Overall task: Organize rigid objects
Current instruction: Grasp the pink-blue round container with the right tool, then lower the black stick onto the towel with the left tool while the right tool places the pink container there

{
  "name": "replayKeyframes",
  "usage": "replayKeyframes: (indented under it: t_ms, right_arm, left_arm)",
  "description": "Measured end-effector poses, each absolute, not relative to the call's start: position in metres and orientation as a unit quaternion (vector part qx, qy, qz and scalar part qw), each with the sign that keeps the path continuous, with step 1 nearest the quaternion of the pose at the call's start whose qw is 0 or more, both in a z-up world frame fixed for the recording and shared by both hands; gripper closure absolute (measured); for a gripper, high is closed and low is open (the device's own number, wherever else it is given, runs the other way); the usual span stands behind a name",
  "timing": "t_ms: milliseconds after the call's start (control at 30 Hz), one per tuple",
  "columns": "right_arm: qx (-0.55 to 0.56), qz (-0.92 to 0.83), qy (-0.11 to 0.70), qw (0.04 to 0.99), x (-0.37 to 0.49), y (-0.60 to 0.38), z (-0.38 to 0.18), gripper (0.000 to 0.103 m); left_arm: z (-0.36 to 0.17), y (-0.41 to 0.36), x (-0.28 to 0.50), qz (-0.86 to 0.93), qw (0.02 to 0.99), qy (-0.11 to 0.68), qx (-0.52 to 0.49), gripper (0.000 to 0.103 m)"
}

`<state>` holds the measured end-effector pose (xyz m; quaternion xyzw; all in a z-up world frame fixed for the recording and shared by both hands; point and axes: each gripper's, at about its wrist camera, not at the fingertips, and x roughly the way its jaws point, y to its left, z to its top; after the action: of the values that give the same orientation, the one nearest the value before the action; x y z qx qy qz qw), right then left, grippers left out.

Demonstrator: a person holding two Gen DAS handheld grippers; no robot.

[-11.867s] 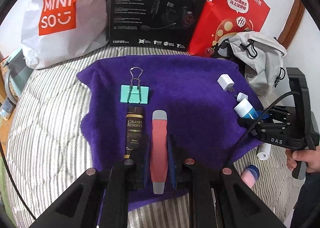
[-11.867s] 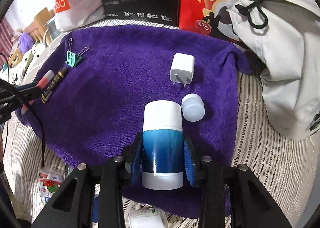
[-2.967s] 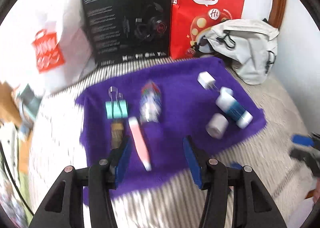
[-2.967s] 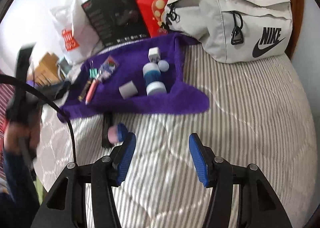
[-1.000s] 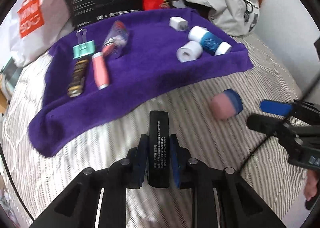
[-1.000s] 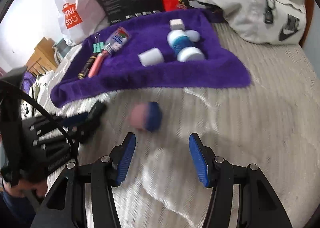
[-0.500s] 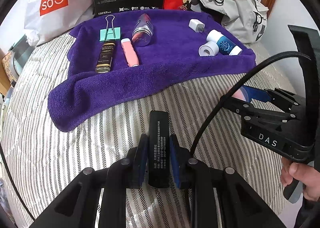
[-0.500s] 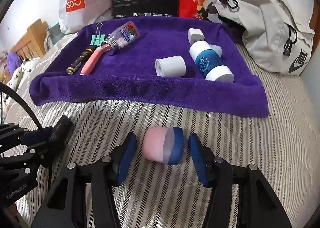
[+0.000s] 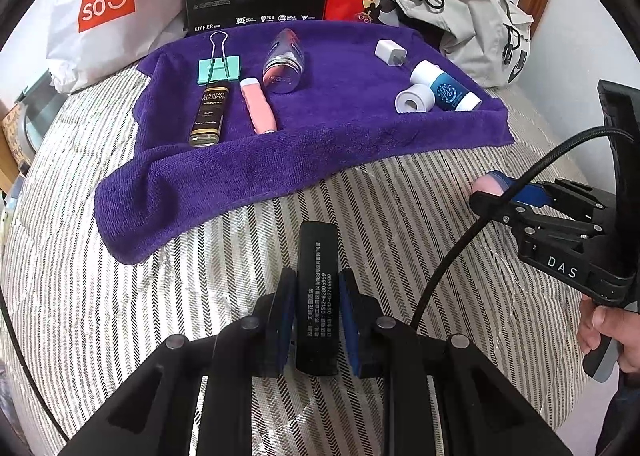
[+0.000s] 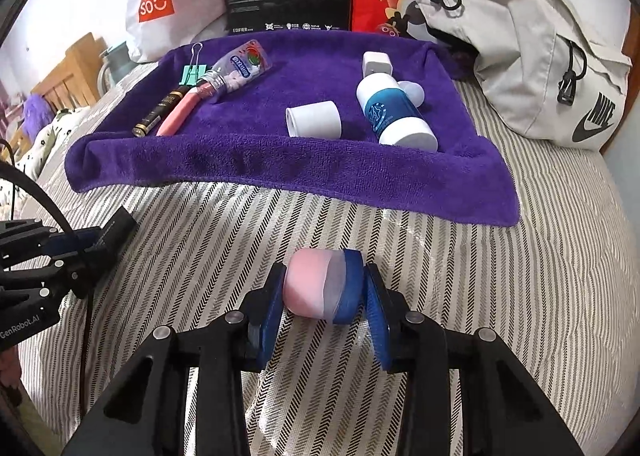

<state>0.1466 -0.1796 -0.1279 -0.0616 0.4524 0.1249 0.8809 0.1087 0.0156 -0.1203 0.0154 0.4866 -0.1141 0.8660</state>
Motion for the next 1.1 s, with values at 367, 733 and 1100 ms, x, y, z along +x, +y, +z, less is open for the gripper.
replayKeyframes:
  t_ms: [367,733,1100]
  right_arm:
    - [-0.042,0.151,0.475,0.866,0.15,-0.187,-0.125,0.065]
    - [-0.043,0.159,0.475,0.864,0.146,-0.194,-0.116,0.065]
    - [-0.043,0.171,0.471,0.864,0.143,-0.188,-0.113,0.065]
  left_arm:
    - [-0.121,0.02,0.108,-0.117,0.865,0.489,0.004,0.082]
    - [-0.109,0.034,0.107,-0.116,0.869,0.481,-0.01,0.082]
    - [-0.104,0.034,0.111,-0.115,0.87,0.48,-0.002,0.082]
